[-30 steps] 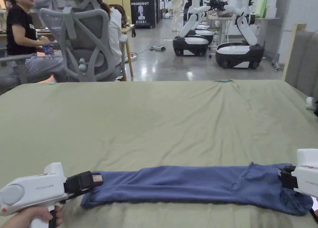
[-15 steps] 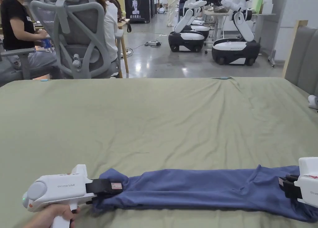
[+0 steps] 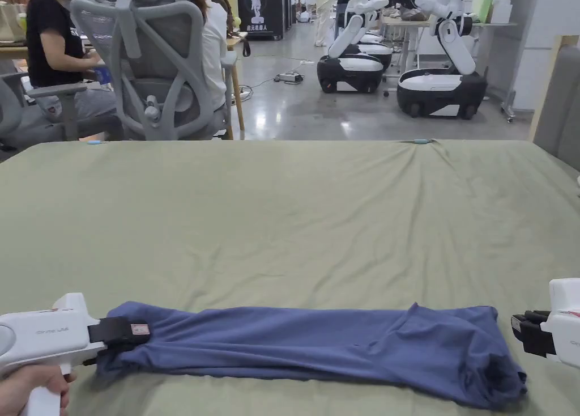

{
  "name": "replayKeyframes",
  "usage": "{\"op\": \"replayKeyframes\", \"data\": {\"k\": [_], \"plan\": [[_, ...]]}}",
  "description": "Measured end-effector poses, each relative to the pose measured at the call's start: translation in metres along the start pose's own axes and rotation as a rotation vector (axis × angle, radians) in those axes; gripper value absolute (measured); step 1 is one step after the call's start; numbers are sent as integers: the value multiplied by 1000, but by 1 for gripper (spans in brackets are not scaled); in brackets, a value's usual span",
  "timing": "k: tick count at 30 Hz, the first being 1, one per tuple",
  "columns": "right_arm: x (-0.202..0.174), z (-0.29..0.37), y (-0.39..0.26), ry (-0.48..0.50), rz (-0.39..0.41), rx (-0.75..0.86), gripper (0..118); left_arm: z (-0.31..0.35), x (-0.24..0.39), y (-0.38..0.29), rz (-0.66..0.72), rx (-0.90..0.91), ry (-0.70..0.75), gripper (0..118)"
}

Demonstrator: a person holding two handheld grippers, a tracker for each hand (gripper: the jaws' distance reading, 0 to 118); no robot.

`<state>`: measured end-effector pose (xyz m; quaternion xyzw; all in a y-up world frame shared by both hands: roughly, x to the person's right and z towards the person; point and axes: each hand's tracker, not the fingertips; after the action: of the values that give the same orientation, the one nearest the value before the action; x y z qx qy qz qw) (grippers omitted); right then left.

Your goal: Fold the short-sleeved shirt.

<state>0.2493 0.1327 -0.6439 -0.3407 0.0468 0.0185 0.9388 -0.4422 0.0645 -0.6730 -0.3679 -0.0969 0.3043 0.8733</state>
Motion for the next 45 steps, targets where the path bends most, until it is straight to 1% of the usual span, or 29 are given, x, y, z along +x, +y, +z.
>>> {"op": "replayKeyframes", "data": {"k": [1, 2, 5, 8, 12, 13, 14, 17, 18, 20, 23, 24, 26, 27, 28, 29, 30, 31, 32, 33, 35, 36, 37, 38, 39, 40, 41, 42, 45], "plan": [[-2, -2, 1, 4, 3, 1, 0, 0, -16, 11, 4, -15, -20, 8], [-4, -4, 1, 8, 8, 2, 0, 2, -18, 13, 7, -21, -15, 8], [-10, -6, 3, 25, 12, 9, 0, 6, -2, 10, -28, 1, -15, 9], [-18, -3, 4, 36, 15, 19, 0, 5, 21, 14, -36, 3, -64, 9], [-25, -1, 8, 13, 55, 37, 0, -6, 79, 11, -130, -26, -161, 9], [-26, -1, 9, -3, 66, 39, 0, -13, 117, -1, -142, -36, -177, 9], [-27, -2, 10, -15, 74, 39, 0, -23, 138, -6, -152, -58, -197, 9], [-27, -1, 11, -18, 68, 47, 0, -58, 193, -25, -181, -130, -274, 9], [-25, 0, 11, -12, 52, 51, 0, -71, 208, -31, -191, -157, -282, 9], [-21, 4, 9, 12, 31, 62, 0, -103, 229, -43, -199, -218, -218, 9], [-11, 5, 7, 17, 27, 66, 0, -145, 240, -58, -219, -280, -79, 10], [-8, 6, 6, 15, 29, 63, 0, -153, 241, -63, -221, -304, -55, 14], [-2, 7, 4, 11, 33, 57, 0, -150, 252, -76, -199, -324, -84, 40], [1, 8, 3, 12, 34, 54, 0, -142, 255, -78, -172, -293, -151, 54], [3, 7, 2, 14, 31, 51, 0, -134, 262, -80, -193, -257, -167, 77], [5, 7, 2, 14, 27, 50, 0, -133, 251, -74, -213, -232, -159, 97], [8, 4, 2, 10, 21, 48, 0, -124, 256, -73, -247, -210, -136, 117], [8, 3, 3, 10, 20, 47, 0, -114, 260, -72, -275, -193, -127, 118], [7, 3, 4, 12, 19, 48, 0, -101, 259, -68, -284, -148, -137, 116], [4, 5, 7, 20, 16, 55, 0, -78, 263, -59, -267, -122, -169, 117], [-6, 15, 17, 39, 8, 82, 0, -64, 254, -52, -254, -101, -145, 118], [-12, 19, 22, 53, 8, 97, 0, -61, 248, -51, -224, -79, -93, 116], [-18, 21, 25, 62, 15, 105, 0, -60, 250, -56, -204, -73, -55, 101], [-23, 22, 29, 71, 28, 114, 0, -56, 244, -56, -191, -74, -18, 78], [-30, 23, 32, 78, 41, 121, 0, -53, 239, -58, -188, -77, 3, 43], [-37, 24, 34, 88, 55, 127, 0, -51, 236, -61, -185, -72, 10, 2], [-42, 25, 36, 102, 63, 134, 0, -61, 212, -44, -182, -71, 34, 0], [-47, 25, 36, 119, 65, 140, 0, -63, 208, -47, -185, -63, 70, 0], [-56, 26, 37, 158, 61, 145, 0, -69, 210, -51, -203, -78, 50, 0]]}}
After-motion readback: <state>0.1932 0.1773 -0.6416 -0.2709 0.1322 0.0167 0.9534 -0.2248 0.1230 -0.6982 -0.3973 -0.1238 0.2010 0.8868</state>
